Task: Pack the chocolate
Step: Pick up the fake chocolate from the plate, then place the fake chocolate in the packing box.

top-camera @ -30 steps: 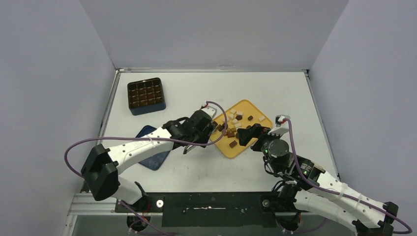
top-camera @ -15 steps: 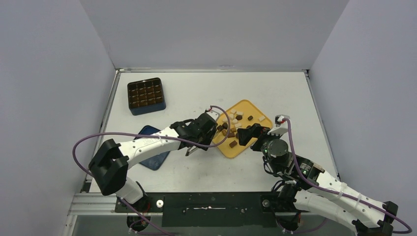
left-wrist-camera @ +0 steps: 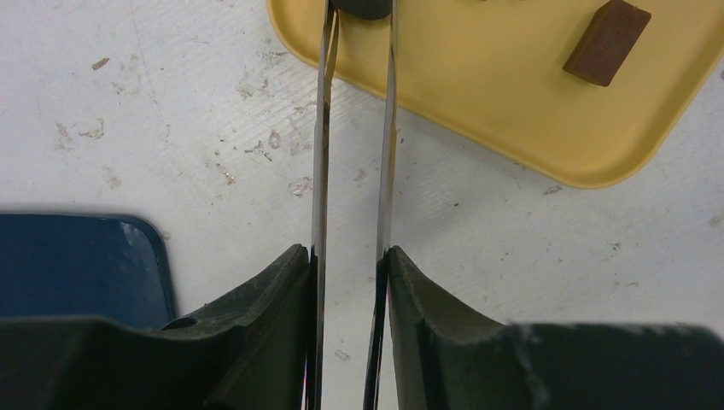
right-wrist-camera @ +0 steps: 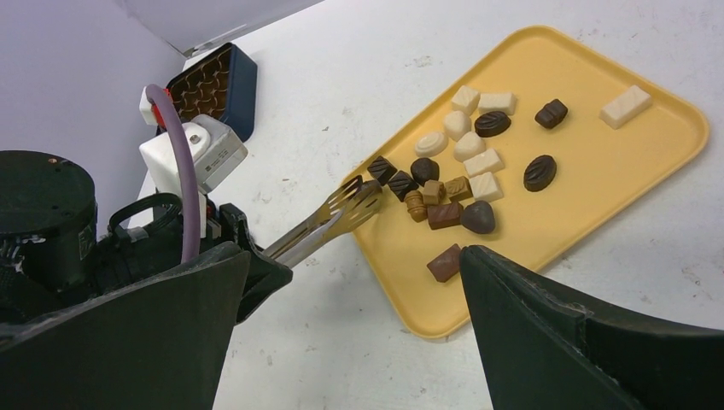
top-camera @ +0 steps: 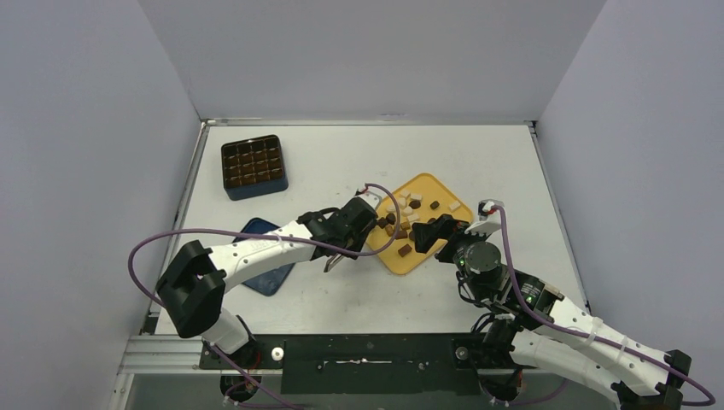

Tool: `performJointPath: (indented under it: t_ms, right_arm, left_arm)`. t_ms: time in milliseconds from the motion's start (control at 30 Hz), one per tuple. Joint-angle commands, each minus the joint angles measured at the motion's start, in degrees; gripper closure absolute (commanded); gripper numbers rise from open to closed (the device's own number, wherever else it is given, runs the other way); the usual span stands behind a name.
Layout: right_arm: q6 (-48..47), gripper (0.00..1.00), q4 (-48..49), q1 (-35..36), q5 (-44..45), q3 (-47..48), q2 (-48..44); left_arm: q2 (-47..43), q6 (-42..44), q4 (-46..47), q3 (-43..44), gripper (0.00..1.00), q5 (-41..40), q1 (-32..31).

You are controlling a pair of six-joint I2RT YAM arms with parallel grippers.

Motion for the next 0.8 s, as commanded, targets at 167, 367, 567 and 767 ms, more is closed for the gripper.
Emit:
performJointPath:
  t_ms: [167,367,567,767]
  right_arm:
    - [1.0,0.0,2.0,0.3,-0.3,-0.3,0.0]
    - [1.4,0.0,3.2,0.3,-1.6,-0.9,0.6]
    - [1.7,0.0,3.5,0.3,-2.9,-0.7,2.2]
    - [1.9,0.0,3.9,0.3,-3.7,-1.1,2.0]
  left_arm:
    - [-6.8,0.0,0.5,3.4,0.72,-4.3,-0.3]
    - [-6.7,2.6,-4.2,9.4,0.73,-9.0,1.5]
    - [-6.3,5.3,-4.7,13.8,0.75,-6.8,12.0]
    - [-5.2,5.5,-6.3,16.3,0.75,-4.4,23.5]
